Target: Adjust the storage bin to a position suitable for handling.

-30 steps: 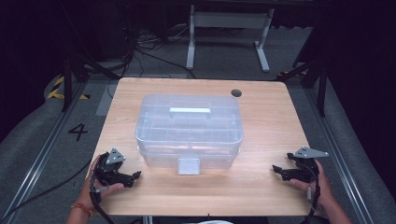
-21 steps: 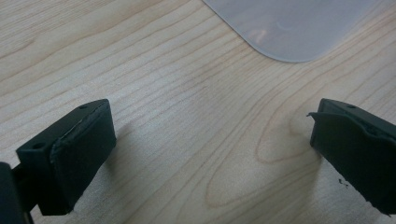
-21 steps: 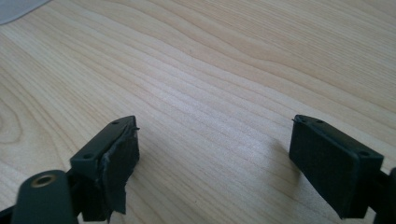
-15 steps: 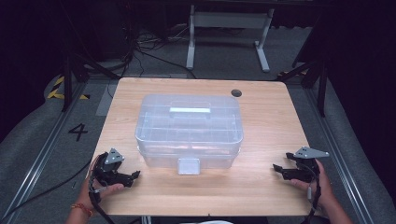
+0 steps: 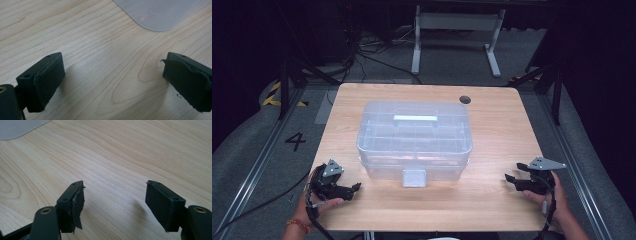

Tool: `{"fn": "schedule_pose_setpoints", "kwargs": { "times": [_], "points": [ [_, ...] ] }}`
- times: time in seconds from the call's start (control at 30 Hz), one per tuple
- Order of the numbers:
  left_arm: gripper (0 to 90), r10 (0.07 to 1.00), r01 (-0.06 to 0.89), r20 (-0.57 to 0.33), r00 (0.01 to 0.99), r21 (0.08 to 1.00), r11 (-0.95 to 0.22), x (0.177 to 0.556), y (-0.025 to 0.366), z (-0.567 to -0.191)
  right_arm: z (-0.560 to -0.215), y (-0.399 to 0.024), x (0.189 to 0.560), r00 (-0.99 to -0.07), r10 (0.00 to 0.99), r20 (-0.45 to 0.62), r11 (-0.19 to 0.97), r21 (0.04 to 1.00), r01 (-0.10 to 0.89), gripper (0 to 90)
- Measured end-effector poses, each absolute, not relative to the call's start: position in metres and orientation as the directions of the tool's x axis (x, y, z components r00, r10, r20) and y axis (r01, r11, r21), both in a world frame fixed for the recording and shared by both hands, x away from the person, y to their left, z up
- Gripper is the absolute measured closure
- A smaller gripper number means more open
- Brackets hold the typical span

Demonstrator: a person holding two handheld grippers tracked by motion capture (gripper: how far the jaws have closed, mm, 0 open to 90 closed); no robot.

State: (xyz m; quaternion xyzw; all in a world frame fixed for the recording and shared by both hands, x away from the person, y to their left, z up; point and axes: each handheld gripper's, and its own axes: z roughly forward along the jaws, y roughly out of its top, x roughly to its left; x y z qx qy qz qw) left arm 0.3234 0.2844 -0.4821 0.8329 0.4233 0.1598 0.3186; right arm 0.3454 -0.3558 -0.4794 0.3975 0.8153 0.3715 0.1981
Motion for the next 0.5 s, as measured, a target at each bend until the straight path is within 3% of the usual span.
{"fn": "schedule_pose_setpoints", "kwargs": {
  "times": [0.27, 0.5],
  "points": [
    [5.9, 0.816, 0.611, -0.009, 0.579, 0.667, -0.426, 0.321, 0.286, -0.482, -0.466, -0.353, 0.342, -0.610, 0.793, -0.014, 0.376, 0.799, 0.470, 32.1],
    [5.9, 0.816, 0.611, -0.009, 0.578, 0.667, -0.426, 0.321, 0.286, -0.482, -0.457, -0.343, 0.341, -0.635, 0.770, -0.069, 0.427, 0.795, 0.431, 31.4]
  ]
}}
